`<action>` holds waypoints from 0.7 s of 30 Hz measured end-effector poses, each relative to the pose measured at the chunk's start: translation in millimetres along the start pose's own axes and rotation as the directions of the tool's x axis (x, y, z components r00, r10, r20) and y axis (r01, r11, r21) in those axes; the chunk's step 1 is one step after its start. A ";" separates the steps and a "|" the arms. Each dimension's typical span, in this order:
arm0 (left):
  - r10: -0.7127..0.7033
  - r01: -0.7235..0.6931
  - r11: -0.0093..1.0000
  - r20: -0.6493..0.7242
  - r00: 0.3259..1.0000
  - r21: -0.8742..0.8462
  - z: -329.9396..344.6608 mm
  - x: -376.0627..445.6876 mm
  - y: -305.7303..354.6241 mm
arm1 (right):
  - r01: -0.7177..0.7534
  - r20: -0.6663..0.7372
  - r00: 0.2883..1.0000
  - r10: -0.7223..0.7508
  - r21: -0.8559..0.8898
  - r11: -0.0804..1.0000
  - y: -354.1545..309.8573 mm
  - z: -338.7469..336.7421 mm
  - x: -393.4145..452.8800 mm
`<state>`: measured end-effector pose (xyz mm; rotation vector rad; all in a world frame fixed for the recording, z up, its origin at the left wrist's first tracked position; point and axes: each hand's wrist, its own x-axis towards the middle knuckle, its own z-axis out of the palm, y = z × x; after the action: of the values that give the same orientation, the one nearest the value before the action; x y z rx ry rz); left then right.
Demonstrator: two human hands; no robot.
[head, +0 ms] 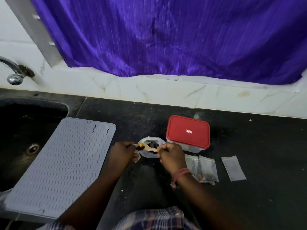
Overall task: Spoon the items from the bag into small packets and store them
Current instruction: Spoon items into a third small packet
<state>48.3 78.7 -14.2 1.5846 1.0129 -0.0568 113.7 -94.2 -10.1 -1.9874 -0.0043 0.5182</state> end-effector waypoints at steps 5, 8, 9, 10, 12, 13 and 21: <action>0.006 -0.006 1.000 -0.001 1.000 0.018 5.7 -8.7 3.9 | 0.189 0.002 0.981 -0.195 -0.260 0.947 -11.0 1.4 -7.0; 0.025 -0.025 0.999 0.003 1.000 0.040 10.1 -11.6 0.5 | 0.349 0.081 0.933 -0.350 -0.445 0.825 -18.9 10.0 -12.6; 0.033 -0.033 0.998 0.002 0.999 0.047 11.7 -11.9 0.1 | 0.385 0.117 0.918 -0.379 -0.494 0.780 -21.7 13.9 -14.9; 0.035 -0.036 0.998 0.004 0.999 0.059 12.6 -11.9 -0.9 | 0.419 0.149 0.902 -0.405 -0.528 0.739 -23.7 16.7 -16.2; 0.032 -0.034 0.995 0.022 0.999 0.098 13.6 -13.4 0.1 | 0.461 0.225 0.883 -0.412 -0.582 0.670 -24.0 21.7 -14.4; 0.028 -0.033 0.991 0.034 0.999 0.132 14.0 -13.9 0.9 | 0.470 0.259 0.879 -0.400 -0.613 0.635 -22.4 23.8 -12.7; 0.127 -0.134 0.878 0.045 0.991 0.459 11.5 -14.6 2.6 | 0.685 0.400 0.667 -0.629 -0.660 0.307 -11.5 28.9 -24.9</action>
<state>46.3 61.2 -7.7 2.0818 0.9195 -0.2308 83.3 -69.7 -2.1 -2.5264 -1.2827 -0.0262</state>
